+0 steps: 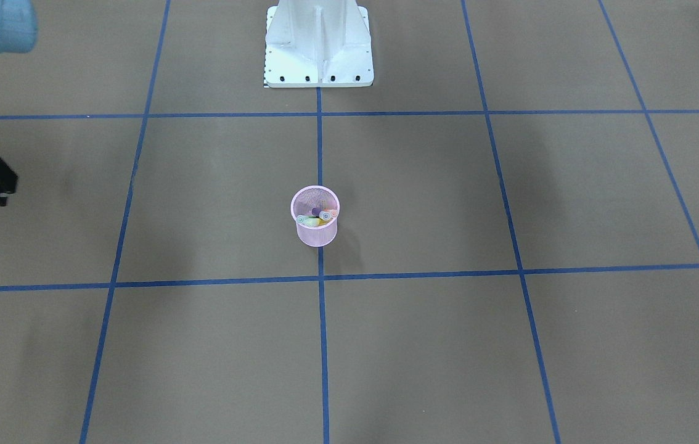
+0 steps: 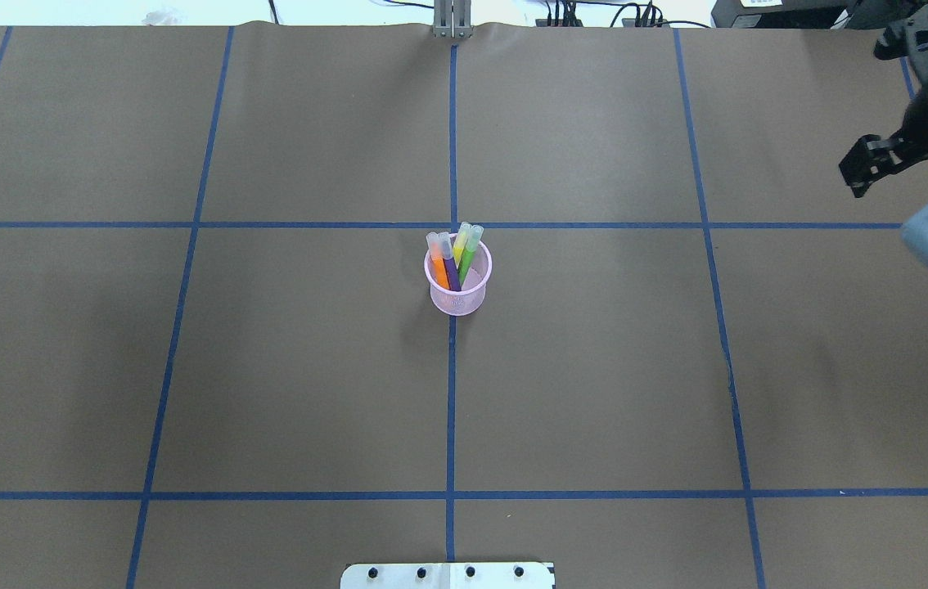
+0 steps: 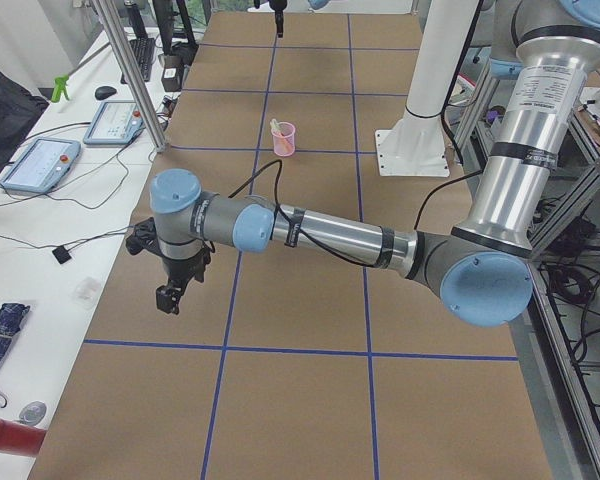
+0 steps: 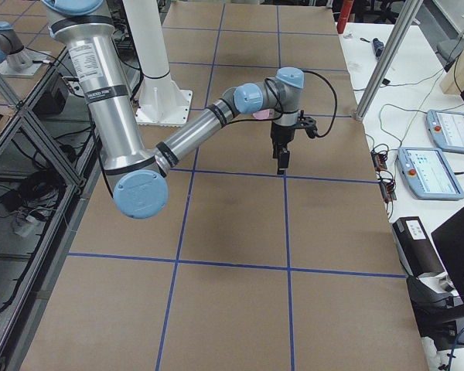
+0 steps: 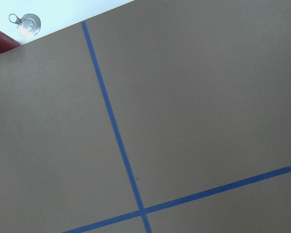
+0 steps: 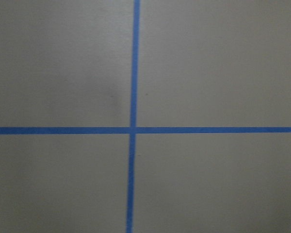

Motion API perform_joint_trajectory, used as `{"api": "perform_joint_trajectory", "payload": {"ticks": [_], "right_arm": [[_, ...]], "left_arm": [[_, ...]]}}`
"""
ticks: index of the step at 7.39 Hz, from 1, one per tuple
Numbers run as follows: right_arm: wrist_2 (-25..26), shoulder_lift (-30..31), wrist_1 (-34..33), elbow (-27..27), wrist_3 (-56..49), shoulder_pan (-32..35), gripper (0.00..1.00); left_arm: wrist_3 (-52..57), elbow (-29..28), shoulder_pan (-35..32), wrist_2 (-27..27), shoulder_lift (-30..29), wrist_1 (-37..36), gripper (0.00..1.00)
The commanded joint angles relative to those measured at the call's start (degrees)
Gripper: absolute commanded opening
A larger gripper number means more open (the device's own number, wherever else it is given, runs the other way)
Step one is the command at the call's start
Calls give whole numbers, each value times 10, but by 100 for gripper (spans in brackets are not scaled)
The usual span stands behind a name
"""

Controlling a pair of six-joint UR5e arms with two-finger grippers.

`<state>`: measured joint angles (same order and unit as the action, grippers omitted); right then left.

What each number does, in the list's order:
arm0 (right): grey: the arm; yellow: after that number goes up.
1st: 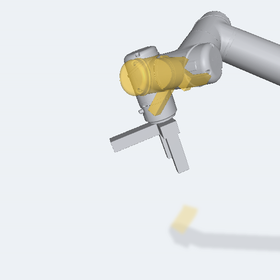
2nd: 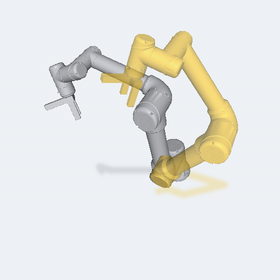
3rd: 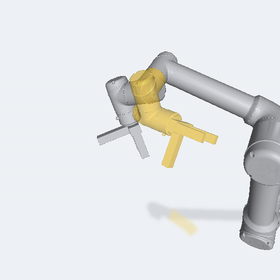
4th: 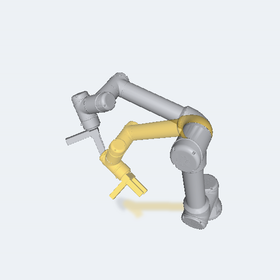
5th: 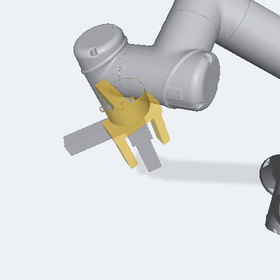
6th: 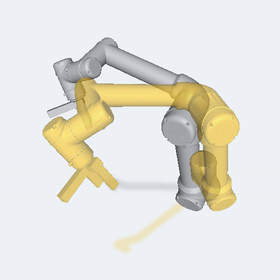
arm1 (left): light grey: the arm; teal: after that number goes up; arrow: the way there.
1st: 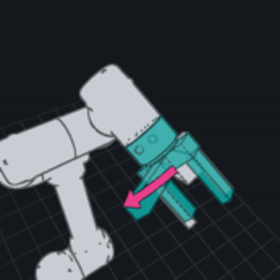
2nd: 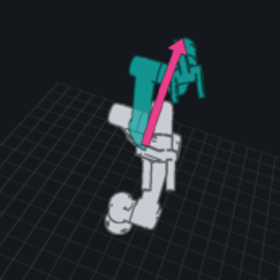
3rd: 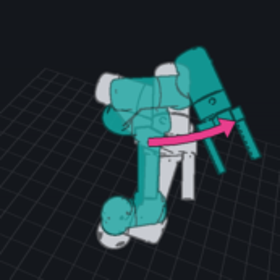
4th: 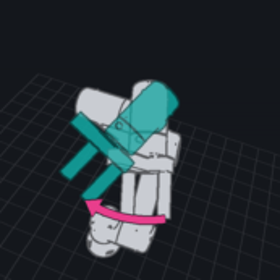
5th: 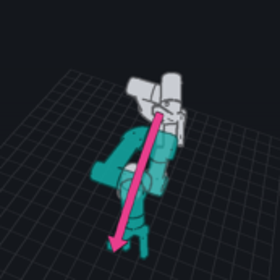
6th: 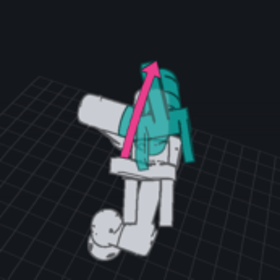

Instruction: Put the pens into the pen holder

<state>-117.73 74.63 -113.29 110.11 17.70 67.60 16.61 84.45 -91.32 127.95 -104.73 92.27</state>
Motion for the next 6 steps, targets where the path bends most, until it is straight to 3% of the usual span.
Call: {"api": "perform_joint_trajectory", "payload": {"ticks": [1,4,6], "right_arm": [[-62,40,1,-45,-189,110,100],[-77,77,3,-53,-238,154,100],[-79,143,183,-101,-232,156,100]], "left_arm": [[77,-39,-30,2,35,8,100],[65,-64,-31,-6,70,32,100],[-42,-12,-33,17,93,32,100]]}}
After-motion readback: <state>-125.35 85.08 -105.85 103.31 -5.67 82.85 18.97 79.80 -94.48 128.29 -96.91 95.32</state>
